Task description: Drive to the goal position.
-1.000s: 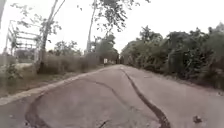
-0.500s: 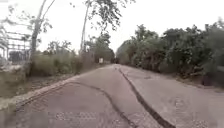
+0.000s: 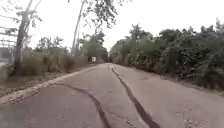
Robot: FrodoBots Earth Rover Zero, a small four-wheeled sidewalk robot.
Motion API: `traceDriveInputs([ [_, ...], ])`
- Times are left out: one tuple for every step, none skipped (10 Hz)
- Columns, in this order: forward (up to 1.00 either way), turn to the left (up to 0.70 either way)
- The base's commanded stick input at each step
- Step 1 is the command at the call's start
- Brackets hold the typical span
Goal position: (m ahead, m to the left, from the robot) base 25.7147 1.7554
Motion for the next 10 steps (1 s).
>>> traceDriveInputs([
  [1.00, 0.00],
  [1.00, -0.11],
  [1.00, -0.39],
  [1.00, -0.28],
  [1.00, 0.00],
  [1.00, 0.00],
  [1.00, 0.00],
  [1.00, 0.00],
  [1.00, 0.00],
  [1.00, 0.00],
])
